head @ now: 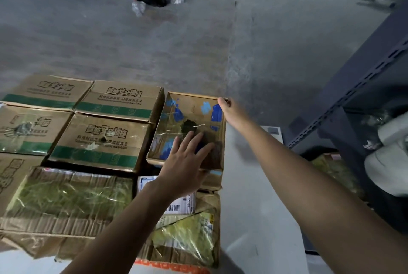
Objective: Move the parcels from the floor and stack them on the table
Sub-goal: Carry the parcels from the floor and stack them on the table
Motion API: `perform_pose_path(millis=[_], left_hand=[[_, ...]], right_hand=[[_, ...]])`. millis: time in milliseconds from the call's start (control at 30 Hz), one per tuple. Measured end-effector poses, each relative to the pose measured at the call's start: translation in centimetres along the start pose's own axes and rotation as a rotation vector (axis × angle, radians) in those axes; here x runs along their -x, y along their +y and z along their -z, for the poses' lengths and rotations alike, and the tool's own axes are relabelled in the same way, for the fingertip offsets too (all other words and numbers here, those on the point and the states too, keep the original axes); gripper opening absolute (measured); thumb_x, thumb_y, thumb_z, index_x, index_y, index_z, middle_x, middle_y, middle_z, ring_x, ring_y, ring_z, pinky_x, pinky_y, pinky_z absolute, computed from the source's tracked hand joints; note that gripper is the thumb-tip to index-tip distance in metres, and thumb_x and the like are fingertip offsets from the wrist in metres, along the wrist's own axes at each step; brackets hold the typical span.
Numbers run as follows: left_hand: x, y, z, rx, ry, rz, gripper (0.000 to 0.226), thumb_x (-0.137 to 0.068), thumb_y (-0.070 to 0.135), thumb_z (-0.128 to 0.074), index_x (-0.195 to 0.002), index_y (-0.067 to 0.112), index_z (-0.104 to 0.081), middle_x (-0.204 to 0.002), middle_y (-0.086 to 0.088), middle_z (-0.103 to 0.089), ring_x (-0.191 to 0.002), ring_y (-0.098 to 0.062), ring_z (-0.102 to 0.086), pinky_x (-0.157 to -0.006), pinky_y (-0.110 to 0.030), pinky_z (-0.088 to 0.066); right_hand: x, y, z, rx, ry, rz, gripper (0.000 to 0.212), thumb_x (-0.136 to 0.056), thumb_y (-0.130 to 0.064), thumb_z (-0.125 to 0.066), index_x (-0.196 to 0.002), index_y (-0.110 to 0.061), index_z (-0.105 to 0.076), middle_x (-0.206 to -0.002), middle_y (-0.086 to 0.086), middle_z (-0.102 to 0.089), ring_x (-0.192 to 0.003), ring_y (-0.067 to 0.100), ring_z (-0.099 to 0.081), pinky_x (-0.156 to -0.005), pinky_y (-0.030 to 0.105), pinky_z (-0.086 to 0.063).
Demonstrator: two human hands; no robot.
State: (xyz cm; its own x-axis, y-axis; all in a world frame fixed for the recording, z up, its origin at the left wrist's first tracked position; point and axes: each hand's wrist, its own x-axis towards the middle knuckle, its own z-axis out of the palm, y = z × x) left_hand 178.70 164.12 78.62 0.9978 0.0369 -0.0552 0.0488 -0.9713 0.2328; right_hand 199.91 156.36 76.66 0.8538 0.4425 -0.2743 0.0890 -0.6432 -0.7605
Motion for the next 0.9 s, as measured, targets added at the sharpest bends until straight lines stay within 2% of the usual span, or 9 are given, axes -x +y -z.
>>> perform_pose_path(millis=[200,267,367,433,500,533,600,700,900], left_hand=[[2.2,-0.4,0.2,0.048,0.087,0.034,0.065,-0.089,0.041,-0.058,-0.146,0.023,-0.035,-0.156,-0.008,-0.024,-0.148,-0.027,-0.008,-0.12,-0.043,-0.008],[3.2,-0.7,0.1,0.042,0.08,0.069,0.064,-0.088,0.04,-0.06,-0.145,0.02,-0.039,-0.154,-0.009,-0.028,-0.147,-0.028,-0.013,-0.119,-0.047,-0.015],[4.2,-0.9,0.1,0.009,0.119,0.075,0.062,-0.083,0.039,-0.068,-0.137,0.015,-0.048,-0.146,-0.013,-0.04,-0.142,-0.033,-0.025,-0.114,-0.05,-0.025],[4.7,-1.0,0.1,-0.001,0.159,0.065,0.061,-0.078,0.037,-0.073,-0.13,0.013,-0.054,-0.14,-0.015,-0.047,-0.138,-0.037,-0.034,-0.11,-0.05,-0.027],[5.0,-1.1,0.3,-0.015,0.192,0.048,0.06,-0.075,0.036,-0.076,-0.126,0.012,-0.056,-0.137,-0.016,-0.05,-0.135,-0.039,-0.038,-0.108,-0.047,-0.026],[5.2,-1.2,0.5,-0.023,0.2,0.039,0.061,-0.075,0.036,-0.076,-0.127,0.012,-0.055,-0.138,-0.016,-0.05,-0.136,-0.038,-0.037,-0.109,-0.047,-0.025],[5.6,-1.4,0.9,-0.026,0.176,0.043,0.066,-0.081,0.039,-0.07,-0.137,0.014,-0.046,-0.146,-0.014,-0.04,-0.142,-0.036,-0.026,-0.115,-0.048,-0.02],[7.0,-2.7,1.4,-0.024,0.12,0.097,0.076,-0.088,0.049,-0.057,-0.148,0.015,-0.026,-0.156,-0.011,-0.018,-0.147,-0.03,-0.007,-0.12,-0.045,-0.011],[10.2,-6.1,2.2,0.009,-0.031,0.131,0.114,-0.076,0.07,-0.057,-0.152,0.014,0.008,-0.16,-0.014,0.003,-0.147,-0.029,0.007,-0.119,-0.049,-0.003]], right_hand=[[1.1,0.4,-0.8,-0.06,0.061,-0.079,0.039,-0.102,-0.046,-0.035,-0.082,-0.015,-0.046,-0.069,-0.003,-0.045,-0.061,0.009,-0.044,-0.063,0.029,-0.033],[1.7,0.3,-1.2,-0.084,0.08,-0.086,0.04,-0.101,-0.047,-0.036,-0.081,-0.015,-0.049,-0.069,-0.003,-0.046,-0.061,0.012,-0.046,-0.056,0.028,-0.032],[3.1,0.0,-1.3,-0.075,0.091,-0.076,0.037,-0.101,-0.044,-0.039,-0.097,-0.011,-0.054,-0.076,-0.001,-0.05,-0.066,0.011,-0.047,-0.059,0.029,-0.033],[4.4,-0.3,-1.4,-0.062,0.086,-0.06,0.031,-0.101,-0.041,-0.041,-0.091,-0.013,-0.05,-0.075,-0.003,-0.047,-0.068,0.014,-0.047,-0.062,0.03,-0.035],[5.7,-0.1,-1.9,-0.045,0.087,-0.049,0.029,-0.1,-0.038,-0.044,-0.082,-0.015,-0.045,-0.072,-0.003,-0.045,-0.065,0.014,-0.046,-0.056,0.028,-0.034],[6.4,0.0,-2.3,-0.046,0.081,-0.055,0.027,-0.1,-0.037,-0.045,-0.085,-0.014,-0.047,-0.076,-0.001,-0.048,-0.067,0.014,-0.049,-0.059,0.027,-0.036],[7.9,0.2,-3.0,-0.019,0.077,-0.07,0.034,-0.099,-0.04,-0.045,-0.11,-0.008,-0.052,-0.094,0.004,-0.058,-0.082,0.02,-0.058,-0.071,0.03,-0.044],[10.7,-0.4,-4.0,0.112,0.12,-0.126,0.048,-0.1,-0.041,-0.042,-0.134,-0.007,-0.041,-0.124,0.015,-0.059,-0.109,0.033,-0.059,-0.09,0.039,-0.048],[15.9,-2.1,-7.1,0.258,0.315,-0.155,0.055,-0.097,-0.033,-0.047,-0.143,-0.006,-0.03,-0.135,0.018,-0.046,-0.122,0.034,-0.046,-0.098,0.047,-0.045]])
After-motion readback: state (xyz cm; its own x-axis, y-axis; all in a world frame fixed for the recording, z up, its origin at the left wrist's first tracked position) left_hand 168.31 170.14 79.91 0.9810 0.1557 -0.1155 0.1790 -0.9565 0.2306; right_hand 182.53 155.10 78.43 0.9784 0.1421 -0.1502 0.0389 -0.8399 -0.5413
